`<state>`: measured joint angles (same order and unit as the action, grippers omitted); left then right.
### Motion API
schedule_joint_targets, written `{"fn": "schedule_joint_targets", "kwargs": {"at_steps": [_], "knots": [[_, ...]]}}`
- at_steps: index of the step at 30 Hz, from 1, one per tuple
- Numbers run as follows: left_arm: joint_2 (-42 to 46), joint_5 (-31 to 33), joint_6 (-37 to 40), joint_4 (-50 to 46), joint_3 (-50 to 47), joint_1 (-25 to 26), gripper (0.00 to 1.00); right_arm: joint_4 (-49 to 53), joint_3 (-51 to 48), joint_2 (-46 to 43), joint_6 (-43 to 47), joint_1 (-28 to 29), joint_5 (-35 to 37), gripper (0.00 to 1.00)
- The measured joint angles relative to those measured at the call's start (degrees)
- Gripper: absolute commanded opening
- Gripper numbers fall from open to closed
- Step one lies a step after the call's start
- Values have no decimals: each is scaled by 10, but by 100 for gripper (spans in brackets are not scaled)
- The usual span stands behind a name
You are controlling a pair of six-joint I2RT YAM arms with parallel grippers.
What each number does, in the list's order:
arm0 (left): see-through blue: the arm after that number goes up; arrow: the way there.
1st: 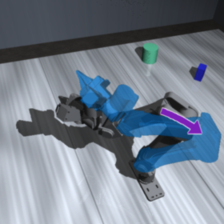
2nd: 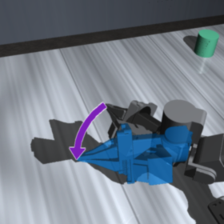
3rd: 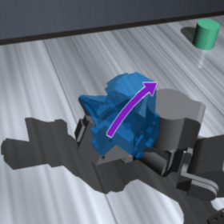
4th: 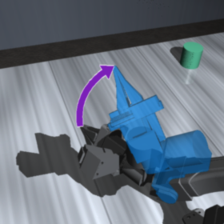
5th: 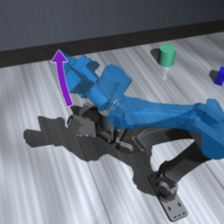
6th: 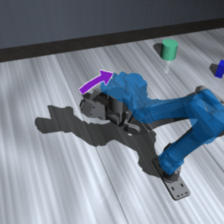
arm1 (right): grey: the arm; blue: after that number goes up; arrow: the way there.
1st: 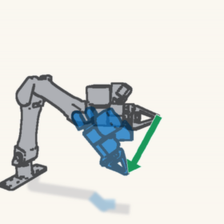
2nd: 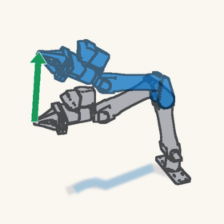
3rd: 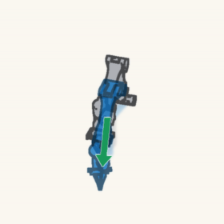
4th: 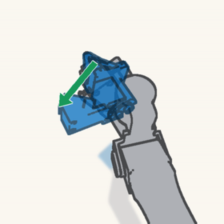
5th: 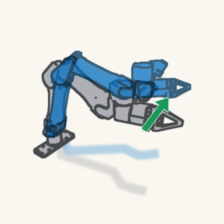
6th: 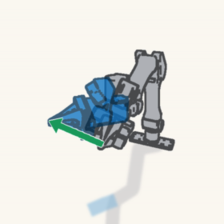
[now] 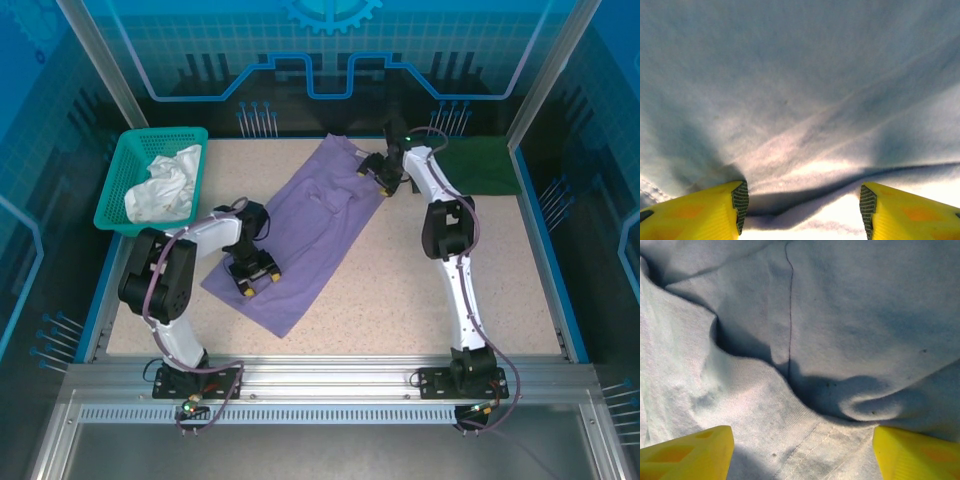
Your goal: Fold and stack the t-shirts
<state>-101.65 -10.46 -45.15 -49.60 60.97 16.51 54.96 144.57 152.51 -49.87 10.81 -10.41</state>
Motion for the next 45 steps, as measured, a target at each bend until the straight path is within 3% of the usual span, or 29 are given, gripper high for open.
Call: {"fn": "schedule_joint_targets", "kwargs": {"at_steps": [4, 9, 11, 13, 15, 18, 21, 25, 34, 40, 45], "knots": [[3, -10, 1, -35, 27, 8, 67, -7, -87, -62, 14, -7, 15, 77], [20, 40, 5, -86, 150, 8, 69, -50, -301, -231, 25, 12, 29, 74], [24, 62, 11, -87, 200, 7, 62, -74, -376, -296, 25, 39, 28, 68], [19, 76, 18, -85, 242, 4, 42, -96, -437, -347, 24, 86, 25, 61], [-1, 81, 33, -82, 283, -1, 27, -119, -485, -373, 23, 147, 22, 48], [-55, 82, 51, -68, 327, -7, 25, -147, -545, -373, 16, 230, 3, 32], [-117, 83, 63, -54, 349, -11, 23, -146, -577, -356, 14, 275, -7, 22], [-163, 92, 77, -41, 333, -19, 26, -144, -588, -338, 21, 300, -7, 19], [-134, 102, 91, 1, 189, -68, 30, -121, -578, -315, 52, 322, -8, 17], [-79, 73, 89, 33, 101, -51, 32, -122, -621, -337, 81, 294, -27, 18], [-65, 24, 72, 36, 75, 4, 35, -112, -696, -388, 101, 231, -34, 19]]}}
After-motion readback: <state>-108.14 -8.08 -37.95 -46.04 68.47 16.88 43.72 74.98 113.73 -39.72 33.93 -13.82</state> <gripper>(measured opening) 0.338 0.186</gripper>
